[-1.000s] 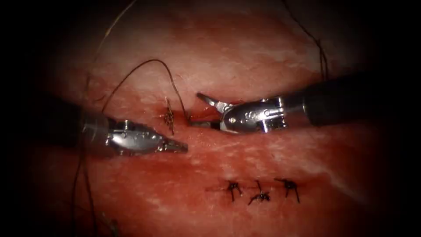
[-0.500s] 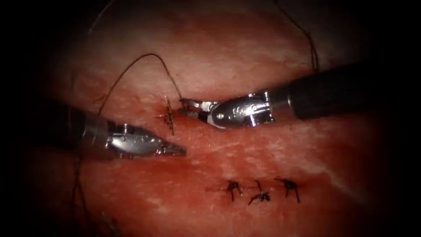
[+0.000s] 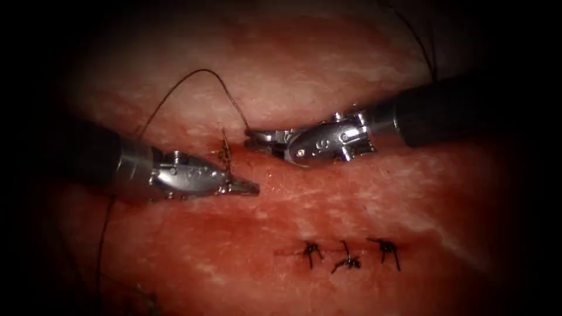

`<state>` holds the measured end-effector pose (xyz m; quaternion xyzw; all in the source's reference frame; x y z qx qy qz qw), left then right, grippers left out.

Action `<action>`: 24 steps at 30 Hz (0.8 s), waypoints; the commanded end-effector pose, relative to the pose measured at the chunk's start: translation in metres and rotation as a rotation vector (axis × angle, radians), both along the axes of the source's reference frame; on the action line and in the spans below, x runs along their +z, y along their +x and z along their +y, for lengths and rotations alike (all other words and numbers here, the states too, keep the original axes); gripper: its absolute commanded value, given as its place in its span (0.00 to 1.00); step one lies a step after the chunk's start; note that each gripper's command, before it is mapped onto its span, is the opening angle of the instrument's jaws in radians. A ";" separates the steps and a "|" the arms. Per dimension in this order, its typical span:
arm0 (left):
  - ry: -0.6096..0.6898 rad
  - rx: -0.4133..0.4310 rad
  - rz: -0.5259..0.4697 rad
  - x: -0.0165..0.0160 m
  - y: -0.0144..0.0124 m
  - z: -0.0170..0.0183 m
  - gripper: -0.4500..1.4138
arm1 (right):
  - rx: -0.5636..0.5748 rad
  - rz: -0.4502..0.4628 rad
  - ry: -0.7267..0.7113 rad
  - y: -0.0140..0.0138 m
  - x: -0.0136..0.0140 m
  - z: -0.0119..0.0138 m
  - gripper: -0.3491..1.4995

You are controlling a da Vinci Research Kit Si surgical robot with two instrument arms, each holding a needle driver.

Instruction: Wound Closure

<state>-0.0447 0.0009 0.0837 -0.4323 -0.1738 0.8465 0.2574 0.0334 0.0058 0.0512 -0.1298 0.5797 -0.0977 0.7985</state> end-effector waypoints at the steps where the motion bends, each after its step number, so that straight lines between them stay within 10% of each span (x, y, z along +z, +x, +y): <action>1: 0.004 -0.001 0.001 0.0007 -0.0006 -0.0008 0.00 | -0.011 -0.001 -0.024 0.0007 -0.0001 -0.0004 0.00; 24: -0.002 -0.001 0.004 0.0033 0.0003 -0.0015 0.00 | -0.077 -0.024 -0.226 0.0009 -0.0046 0.0011 0.00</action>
